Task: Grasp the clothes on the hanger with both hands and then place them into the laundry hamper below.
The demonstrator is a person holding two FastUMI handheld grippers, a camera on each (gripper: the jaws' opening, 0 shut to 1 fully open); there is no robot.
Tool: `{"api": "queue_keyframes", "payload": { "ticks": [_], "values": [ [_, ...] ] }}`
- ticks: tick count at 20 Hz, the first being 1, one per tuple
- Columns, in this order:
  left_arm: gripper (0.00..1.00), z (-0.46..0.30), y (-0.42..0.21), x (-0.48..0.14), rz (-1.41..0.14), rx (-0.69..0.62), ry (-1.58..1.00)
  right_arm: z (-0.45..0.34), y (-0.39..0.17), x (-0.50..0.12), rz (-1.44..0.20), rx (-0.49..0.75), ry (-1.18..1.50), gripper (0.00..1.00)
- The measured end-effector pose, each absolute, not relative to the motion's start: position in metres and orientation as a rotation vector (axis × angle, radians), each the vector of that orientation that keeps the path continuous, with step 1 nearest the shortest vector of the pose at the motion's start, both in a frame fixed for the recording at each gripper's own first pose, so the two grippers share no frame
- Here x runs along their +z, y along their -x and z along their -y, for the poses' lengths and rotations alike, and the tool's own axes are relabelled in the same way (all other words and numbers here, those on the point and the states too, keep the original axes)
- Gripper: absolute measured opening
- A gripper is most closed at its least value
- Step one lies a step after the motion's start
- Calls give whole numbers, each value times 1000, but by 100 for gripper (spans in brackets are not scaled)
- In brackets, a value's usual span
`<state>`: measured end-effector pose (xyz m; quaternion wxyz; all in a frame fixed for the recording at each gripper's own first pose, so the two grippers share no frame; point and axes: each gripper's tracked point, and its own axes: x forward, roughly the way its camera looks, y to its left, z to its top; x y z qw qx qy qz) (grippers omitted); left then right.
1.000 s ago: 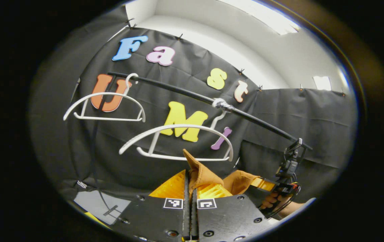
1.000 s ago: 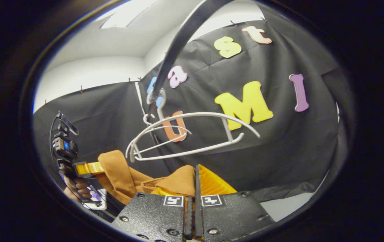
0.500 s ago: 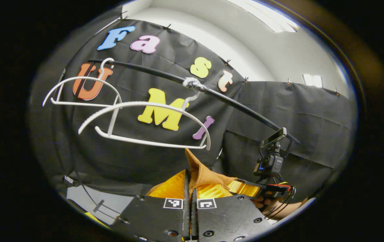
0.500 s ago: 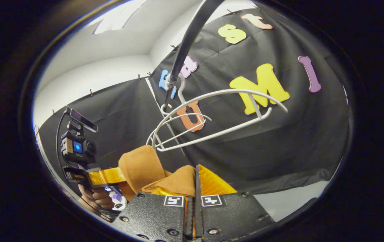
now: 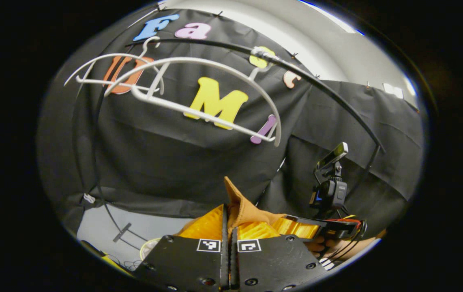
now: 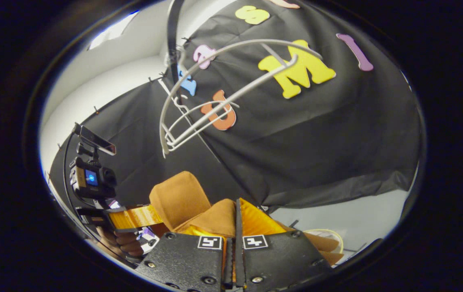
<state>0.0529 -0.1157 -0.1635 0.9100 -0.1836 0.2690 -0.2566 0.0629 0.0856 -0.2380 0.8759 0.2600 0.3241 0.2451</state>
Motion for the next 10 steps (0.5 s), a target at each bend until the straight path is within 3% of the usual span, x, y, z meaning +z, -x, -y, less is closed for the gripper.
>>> {"api": "queue_keyframes", "payload": {
  "ticks": [10],
  "values": [
    [1,89,-46,-306,-820,-376,387,-90,-52,-380,-947,413,-481,6]
  ]
}}
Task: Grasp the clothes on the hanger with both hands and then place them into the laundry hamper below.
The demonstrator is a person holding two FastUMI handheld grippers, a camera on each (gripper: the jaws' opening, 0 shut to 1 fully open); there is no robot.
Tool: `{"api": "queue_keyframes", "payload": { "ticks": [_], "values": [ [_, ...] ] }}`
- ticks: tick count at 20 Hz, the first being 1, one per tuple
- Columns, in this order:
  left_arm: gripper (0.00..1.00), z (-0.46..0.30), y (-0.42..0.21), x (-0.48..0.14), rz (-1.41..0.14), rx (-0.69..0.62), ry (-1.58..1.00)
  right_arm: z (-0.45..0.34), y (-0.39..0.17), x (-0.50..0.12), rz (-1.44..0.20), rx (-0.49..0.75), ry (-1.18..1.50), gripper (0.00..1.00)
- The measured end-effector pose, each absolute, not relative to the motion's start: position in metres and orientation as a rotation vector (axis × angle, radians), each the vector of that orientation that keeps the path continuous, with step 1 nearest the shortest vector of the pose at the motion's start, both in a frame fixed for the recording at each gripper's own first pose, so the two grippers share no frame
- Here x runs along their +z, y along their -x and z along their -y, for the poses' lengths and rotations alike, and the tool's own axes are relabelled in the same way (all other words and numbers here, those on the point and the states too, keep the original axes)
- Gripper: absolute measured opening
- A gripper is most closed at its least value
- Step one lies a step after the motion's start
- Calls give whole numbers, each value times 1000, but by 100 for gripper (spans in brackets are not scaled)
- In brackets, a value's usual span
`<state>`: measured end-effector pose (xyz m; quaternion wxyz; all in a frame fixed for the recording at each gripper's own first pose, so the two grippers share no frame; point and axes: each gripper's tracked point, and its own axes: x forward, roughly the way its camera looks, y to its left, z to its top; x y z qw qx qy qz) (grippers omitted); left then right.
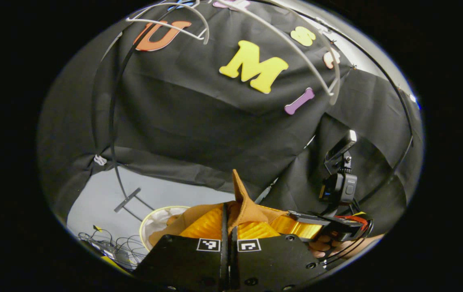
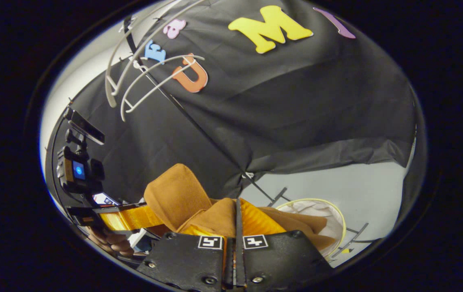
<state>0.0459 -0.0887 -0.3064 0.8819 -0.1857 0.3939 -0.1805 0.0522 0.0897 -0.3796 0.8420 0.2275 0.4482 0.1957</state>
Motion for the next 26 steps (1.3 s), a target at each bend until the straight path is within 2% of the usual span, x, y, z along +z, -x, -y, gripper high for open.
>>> {"api": "queue_keyframes", "payload": {
  "ticks": [5,10,12,13,14,15,16,17,18,19,21,24,25,26],
  "values": [
    [2,76,-36,-376,-978,-277,277,-76,-49,-440,-1085,308,-291,6],
    [3,67,-12,-421,-1142,-227,190,-60,-20,-455,-1213,206,-142,6],
    [3,63,-5,-437,-1203,-223,167,-54,-17,-462,-1227,202,-141,6],
    [12,63,-3,-446,-1226,-221,168,-51,-20,-464,-1219,192,-144,8],
    [5,64,-1,-454,-1245,-226,176,-50,-23,-458,-1203,182,-144,14],
    [8,67,-2,-456,-1245,-237,194,-46,-25,-455,-1187,167,-135,19],
    [15,67,-3,-456,-1234,-241,201,-43,-28,-448,-1165,158,-127,28],
    [38,64,-5,-457,-1221,-242,196,-40,-30,-440,-1143,145,-118,31],
    [44,62,-5,-458,-1213,-243,184,-35,-28,-431,-1124,128,-109,37],
    [64,58,-4,-454,-1210,-244,174,-30,-24,-424,-1109,113,-106,40],
    [74,52,-1,-444,-1205,-248,158,-21,-20,-414,-1076,75,-101,46],
    [85,44,3,-425,-1185,-257,137,-13,-13,-397,-1034,4,-90,62],
    [90,43,3,-419,-1173,-263,126,-11,-10,-391,-1021,-22,-92,62],
    [99,39,3,-413,-1160,-268,110,-8,-7,-385,-1007,-48,-95,62]
  ]
}}
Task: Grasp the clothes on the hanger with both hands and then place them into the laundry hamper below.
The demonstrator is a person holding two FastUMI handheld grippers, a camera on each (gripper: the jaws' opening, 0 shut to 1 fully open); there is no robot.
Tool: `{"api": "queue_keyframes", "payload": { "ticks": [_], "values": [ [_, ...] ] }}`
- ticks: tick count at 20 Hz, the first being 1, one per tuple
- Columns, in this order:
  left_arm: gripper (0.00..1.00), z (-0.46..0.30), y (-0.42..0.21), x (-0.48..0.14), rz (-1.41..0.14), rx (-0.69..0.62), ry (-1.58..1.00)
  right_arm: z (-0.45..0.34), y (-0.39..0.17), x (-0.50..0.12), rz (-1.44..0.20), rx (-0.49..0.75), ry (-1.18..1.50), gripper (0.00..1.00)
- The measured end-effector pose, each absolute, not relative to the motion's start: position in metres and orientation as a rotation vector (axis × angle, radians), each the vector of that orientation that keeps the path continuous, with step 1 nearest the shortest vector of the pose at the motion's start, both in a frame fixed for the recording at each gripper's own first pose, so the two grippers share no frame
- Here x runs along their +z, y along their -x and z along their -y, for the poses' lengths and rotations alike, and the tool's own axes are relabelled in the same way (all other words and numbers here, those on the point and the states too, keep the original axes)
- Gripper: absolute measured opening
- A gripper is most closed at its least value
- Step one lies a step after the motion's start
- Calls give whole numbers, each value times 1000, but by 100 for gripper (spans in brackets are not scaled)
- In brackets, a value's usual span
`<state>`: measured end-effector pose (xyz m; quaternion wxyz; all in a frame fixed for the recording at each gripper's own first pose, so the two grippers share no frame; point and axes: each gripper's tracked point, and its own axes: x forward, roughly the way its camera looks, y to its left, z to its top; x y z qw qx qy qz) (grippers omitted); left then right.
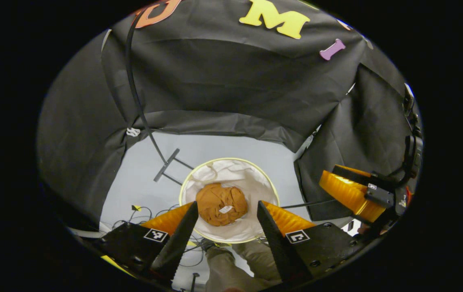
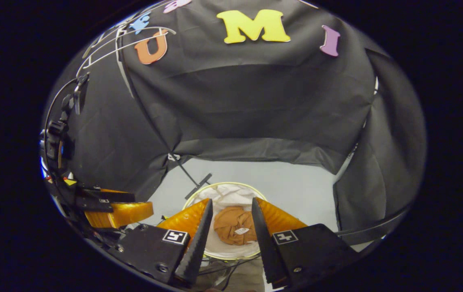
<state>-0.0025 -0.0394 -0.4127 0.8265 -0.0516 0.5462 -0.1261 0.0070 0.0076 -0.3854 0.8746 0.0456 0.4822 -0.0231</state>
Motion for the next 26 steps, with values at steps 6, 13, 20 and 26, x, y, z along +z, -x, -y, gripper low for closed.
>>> {"api": "queue_keyframes", "payload": {
  "ticks": [6,13,20,26],
  "values": [
    [95,18,-21,-340,-918,-265,23,30,9,-295,-796,-253,-82,65],
    [95,12,-16,-166,-454,-209,42,57,40,-157,-449,-272,-49,67],
    [100,31,98,-17,-113,-142,13,84,137,-46,-233,-166,16,86],
    [100,44,195,33,-21,-67,20,98,212,0,-125,-89,56,87]
  ]
}}
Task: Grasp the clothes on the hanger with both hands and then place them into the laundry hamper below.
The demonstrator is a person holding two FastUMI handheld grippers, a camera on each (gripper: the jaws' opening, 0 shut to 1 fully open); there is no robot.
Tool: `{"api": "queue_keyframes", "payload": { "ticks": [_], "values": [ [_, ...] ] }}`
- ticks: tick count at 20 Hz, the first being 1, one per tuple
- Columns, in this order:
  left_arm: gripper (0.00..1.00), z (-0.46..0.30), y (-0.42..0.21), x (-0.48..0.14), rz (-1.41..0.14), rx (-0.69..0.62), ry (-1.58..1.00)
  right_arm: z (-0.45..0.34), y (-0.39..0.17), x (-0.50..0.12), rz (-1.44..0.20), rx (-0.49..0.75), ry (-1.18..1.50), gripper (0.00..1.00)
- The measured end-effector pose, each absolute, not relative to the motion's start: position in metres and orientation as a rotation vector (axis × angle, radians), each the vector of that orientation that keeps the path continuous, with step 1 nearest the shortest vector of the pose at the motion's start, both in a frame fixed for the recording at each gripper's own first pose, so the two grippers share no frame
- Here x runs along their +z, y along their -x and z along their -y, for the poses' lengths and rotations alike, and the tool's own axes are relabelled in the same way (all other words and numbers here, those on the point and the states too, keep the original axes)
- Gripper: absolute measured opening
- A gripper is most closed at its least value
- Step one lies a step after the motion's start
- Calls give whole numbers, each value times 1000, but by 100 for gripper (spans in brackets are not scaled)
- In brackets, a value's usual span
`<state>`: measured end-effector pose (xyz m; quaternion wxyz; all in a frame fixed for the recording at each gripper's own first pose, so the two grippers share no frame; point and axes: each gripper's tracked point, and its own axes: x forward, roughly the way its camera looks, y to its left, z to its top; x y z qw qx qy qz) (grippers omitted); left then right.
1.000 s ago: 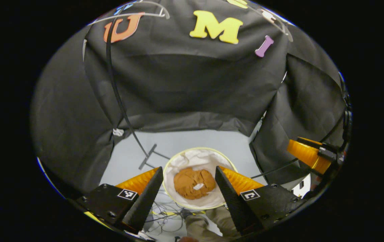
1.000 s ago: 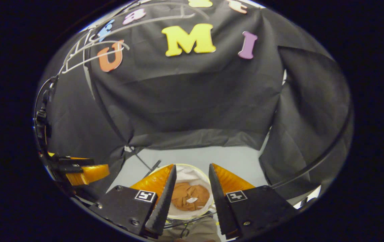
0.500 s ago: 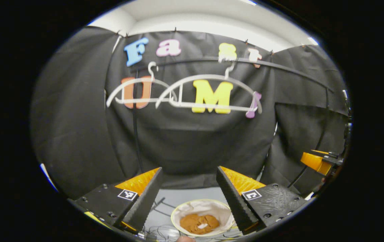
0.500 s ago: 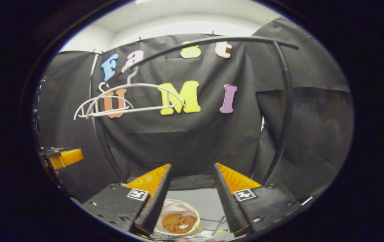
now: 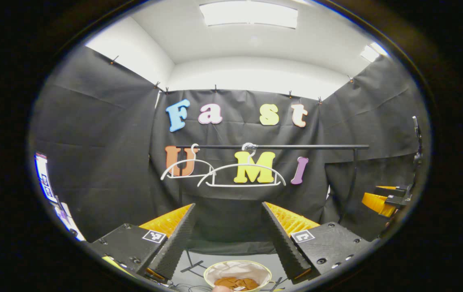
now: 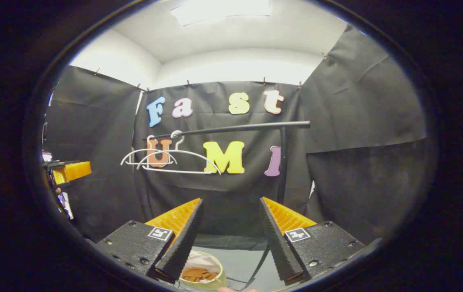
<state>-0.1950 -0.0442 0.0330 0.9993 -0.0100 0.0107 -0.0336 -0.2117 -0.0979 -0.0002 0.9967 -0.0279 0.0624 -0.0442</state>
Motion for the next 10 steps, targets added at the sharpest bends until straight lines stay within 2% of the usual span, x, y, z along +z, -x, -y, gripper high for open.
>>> {"api": "queue_keyframes", "payload": {
  "ticks": [1,2,3,10],
  "values": [
    [100,43,208,34,-26,-51,17,100,219,4,-122,-85,54,87],
    [100,41,217,33,-36,-39,14,102,227,4,-124,-78,51,92],
    [100,40,225,35,-41,-29,6,103,234,6,-122,-71,49,87],
    [100,39,246,75,25,-28,-23,111,255,25,-51,-109,23,87]
  ]
}}
